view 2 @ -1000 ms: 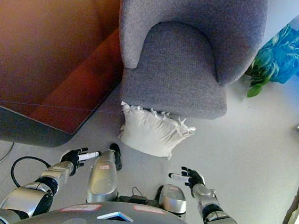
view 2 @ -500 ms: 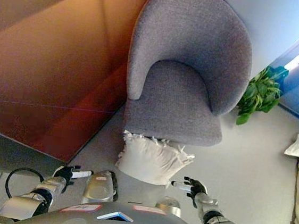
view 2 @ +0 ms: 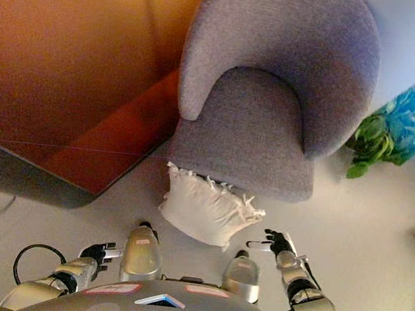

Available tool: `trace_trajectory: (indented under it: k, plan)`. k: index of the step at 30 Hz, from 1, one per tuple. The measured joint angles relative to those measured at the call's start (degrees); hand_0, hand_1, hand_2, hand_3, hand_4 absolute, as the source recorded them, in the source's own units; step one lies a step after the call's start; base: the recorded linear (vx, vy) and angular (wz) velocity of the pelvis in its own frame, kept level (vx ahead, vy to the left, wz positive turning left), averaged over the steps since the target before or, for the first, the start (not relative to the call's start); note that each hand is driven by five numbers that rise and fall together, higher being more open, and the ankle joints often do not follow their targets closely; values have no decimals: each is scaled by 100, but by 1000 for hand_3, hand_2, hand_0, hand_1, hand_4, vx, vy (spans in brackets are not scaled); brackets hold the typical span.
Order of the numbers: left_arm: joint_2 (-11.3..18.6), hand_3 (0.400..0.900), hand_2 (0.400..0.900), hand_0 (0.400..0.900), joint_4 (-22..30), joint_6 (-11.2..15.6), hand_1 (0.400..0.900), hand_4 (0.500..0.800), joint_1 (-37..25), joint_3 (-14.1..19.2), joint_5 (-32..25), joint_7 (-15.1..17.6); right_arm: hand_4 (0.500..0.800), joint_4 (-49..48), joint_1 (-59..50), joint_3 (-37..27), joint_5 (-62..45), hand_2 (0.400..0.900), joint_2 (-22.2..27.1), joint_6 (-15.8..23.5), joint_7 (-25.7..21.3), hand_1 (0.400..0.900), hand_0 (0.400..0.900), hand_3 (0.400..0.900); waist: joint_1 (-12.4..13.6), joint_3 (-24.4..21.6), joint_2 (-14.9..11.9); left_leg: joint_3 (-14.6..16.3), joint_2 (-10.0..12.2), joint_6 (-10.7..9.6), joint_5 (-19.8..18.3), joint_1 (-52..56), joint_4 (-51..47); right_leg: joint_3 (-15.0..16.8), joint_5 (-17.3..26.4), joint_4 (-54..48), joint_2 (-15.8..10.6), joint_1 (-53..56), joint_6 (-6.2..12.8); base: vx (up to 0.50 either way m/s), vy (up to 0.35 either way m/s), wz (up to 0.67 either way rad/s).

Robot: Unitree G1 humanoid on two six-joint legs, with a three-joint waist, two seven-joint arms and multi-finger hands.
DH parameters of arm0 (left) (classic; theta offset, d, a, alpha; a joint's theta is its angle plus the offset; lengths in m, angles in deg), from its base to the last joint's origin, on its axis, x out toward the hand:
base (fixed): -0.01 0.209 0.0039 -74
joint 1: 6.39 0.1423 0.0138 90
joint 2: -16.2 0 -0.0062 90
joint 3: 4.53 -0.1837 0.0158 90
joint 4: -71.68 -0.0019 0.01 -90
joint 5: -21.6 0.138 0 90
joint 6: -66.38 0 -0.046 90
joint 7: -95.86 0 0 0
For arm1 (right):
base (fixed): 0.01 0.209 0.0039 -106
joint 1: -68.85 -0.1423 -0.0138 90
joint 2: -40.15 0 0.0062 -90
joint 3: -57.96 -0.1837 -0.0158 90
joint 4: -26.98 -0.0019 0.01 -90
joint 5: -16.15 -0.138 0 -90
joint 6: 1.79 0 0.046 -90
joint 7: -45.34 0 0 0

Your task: Pick up the pillow and put it on the sofa.

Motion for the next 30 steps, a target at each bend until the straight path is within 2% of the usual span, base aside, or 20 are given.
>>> trace_trajectory:
  k: [3,4,6,7,12,16,23,25,30]
  plan:
    - [-10,900,900,900,-1,9,900,800,27,-20,67,-32,800,-38,-282,149,291,900,247,-19,-164,900,900,900,37,90,135,-200,-27,-154,165,-106,-141,-45,-28,33,66,-14,-25,-2,-93,30]
    - [-5,900,900,900,9,14,900,800,-31,-57,72,-35,800,-52,-379,265,339,900,319,-19,-207,900,900,900,1,119,175,-241,-38,-154,175,-140,-132,-86,-43,54,58,-25,-30,5,-48,21]
    - [34,900,900,900,25,47,900,800,-84,-80,70,-43,800,-153,-570,389,547,900,432,-31,-296,900,900,900,136,191,287,-288,-61,-145,187,-174,-116,-105,-71,129,38,-45,-45,-38,-32,25]
    - [66,900,900,900,94,57,900,800,-149,-94,70,-86,800,-165,-750,511,647,900,512,-75,-307,900,900,900,120,250,337,-330,-66,-134,193,-245,-67,-113,-124,242,5,-122,-59,-71,-20,23]
    - [274,900,900,900,246,49,900,800,-578,-159,-39,-158,800,-402,-1906,758,781,900,1037,-271,-401,900,900,900,144,755,635,-414,-194,-16,291,-841,218,-107,-348,1075,-283,-830,-27,-122,32,14]
    - [411,900,900,900,249,37,900,800,-742,-175,-266,-206,800,-430,-2741,1003,859,900,1201,-412,-256,900,900,900,215,1111,718,-412,-304,87,296,-1358,600,49,-529,1743,-522,-1447,-21,-101,95,6]
    - [429,900,900,900,460,-1,900,800,-950,-175,-494,-252,800,-539,-3380,1310,844,900,1243,-586,150,900,900,900,364,1570,840,-439,-465,261,200,-2114,1314,348,-698,2625,-828,-2310,17,-78,76,3]
    - [433,900,900,900,469,6,900,800,-954,-175,-598,-249,800,-533,-3408,1373,804,900,1240,-653,242,900,900,900,447,1600,863,-414,-497,284,196,-2232,1434,439,-735,2819,-889,-2492,13,-72,48,2]
    - [433,900,900,900,447,11,900,800,-939,-175,-891,-256,800,-359,-3726,1379,605,900,1251,-764,420,900,900,900,451,1637,895,-407,-565,293,197,-2605,1643,678,-807,3309,-996,-3074,6,-56,50,5]
